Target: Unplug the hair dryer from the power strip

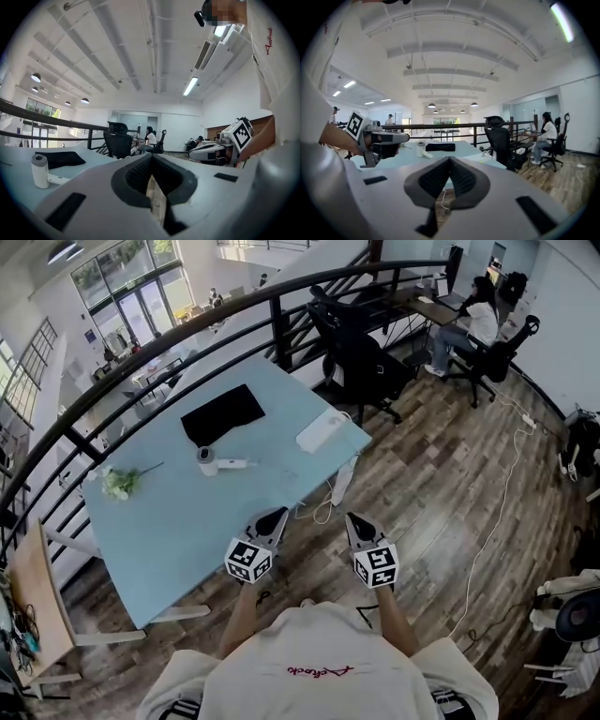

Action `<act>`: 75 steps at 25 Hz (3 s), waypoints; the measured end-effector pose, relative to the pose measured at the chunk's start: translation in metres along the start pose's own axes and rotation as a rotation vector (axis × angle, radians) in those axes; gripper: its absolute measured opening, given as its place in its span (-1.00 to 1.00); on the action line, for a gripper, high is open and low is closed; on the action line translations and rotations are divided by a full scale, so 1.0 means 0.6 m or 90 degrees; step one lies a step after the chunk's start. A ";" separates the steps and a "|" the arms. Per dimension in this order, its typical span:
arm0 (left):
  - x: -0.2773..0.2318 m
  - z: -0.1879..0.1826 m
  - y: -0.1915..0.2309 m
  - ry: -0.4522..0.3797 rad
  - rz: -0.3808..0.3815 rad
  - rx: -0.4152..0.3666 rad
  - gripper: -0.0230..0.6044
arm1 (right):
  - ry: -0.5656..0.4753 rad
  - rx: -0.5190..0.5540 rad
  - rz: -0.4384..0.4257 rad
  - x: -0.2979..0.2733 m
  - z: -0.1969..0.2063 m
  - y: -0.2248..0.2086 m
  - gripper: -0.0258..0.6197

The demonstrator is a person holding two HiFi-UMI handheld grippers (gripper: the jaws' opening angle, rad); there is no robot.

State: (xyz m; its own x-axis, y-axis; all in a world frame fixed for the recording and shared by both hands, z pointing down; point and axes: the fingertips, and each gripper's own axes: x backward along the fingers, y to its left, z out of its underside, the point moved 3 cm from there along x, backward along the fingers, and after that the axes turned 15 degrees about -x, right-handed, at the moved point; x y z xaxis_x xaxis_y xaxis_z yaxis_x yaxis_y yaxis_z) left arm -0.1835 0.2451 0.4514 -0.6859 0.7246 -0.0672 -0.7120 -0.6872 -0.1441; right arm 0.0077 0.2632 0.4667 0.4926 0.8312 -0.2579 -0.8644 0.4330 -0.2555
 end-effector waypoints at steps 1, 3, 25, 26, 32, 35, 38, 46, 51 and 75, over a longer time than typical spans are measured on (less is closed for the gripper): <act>-0.006 0.001 0.001 -0.001 0.005 -0.001 -0.90 | 0.001 0.000 0.004 -0.001 0.001 -0.003 -0.87; -0.016 0.004 -0.004 -0.004 0.016 0.001 -0.91 | 0.004 -0.001 0.012 0.000 0.006 -0.009 -0.87; -0.061 0.023 -0.003 0.005 0.038 0.002 -0.90 | 0.004 -0.017 0.027 -0.018 0.015 -0.045 -0.87; -0.067 0.024 0.002 0.007 0.037 0.002 -0.90 | 0.004 -0.018 0.025 -0.024 0.012 -0.050 -0.87; -0.116 0.035 0.034 0.016 0.024 0.000 -0.90 | 0.008 -0.025 0.012 -0.075 0.005 -0.088 -0.87; -0.146 0.037 0.055 0.020 0.020 0.000 -0.90 | 0.012 -0.028 0.004 -0.107 -0.003 -0.107 -0.87; -0.181 0.035 0.074 0.025 0.014 -0.002 -0.91 | 0.011 -0.033 -0.002 -0.138 -0.021 -0.136 -0.87; -0.292 0.017 0.123 0.043 -0.001 -0.008 -0.90 | 0.019 -0.043 -0.029 -0.218 -0.075 -0.217 -0.87; -0.366 0.000 0.152 0.050 -0.018 -0.018 -0.90 | 0.013 -0.040 -0.047 -0.263 -0.121 -0.281 -0.87; -0.523 0.001 0.199 0.086 -0.063 -0.012 -0.90 | 0.031 -0.051 -0.092 -0.378 -0.180 -0.428 -0.87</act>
State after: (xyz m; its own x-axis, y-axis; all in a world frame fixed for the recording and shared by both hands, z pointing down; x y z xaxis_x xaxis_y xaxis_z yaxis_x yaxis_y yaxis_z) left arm -0.0533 -0.0646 0.4560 -0.5852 0.7896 -0.1845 -0.7712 -0.6122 -0.1743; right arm 0.1288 -0.0744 0.4901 0.6172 0.7437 -0.2568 -0.7743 0.5162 -0.3662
